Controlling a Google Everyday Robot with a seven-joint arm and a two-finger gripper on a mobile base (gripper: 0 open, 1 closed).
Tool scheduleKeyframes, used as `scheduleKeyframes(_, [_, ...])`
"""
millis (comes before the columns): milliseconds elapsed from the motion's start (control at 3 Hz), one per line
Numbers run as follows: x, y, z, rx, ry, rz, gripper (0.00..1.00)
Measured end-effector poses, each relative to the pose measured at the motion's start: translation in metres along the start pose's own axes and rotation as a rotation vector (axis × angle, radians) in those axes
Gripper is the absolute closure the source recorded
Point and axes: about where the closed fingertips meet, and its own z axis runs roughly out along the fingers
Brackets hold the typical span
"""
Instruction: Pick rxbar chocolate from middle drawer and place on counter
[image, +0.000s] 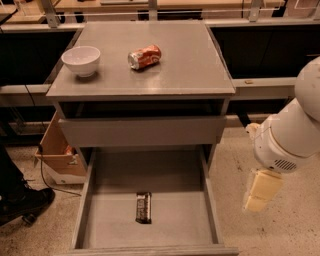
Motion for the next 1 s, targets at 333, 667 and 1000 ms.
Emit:
scheduleKeyframes(333, [0.0, 0.0, 0.0, 0.0, 0.0, 0.0, 0.0])
scheduleKeyframes(667, [-0.008, 0.001, 0.008, -0.001, -0.03, 0.001, 0.0])
scheduleKeyframes(1000, [-0.035, 0.011, 0.061, -0.061, -0.094, 0.034, 0.0])
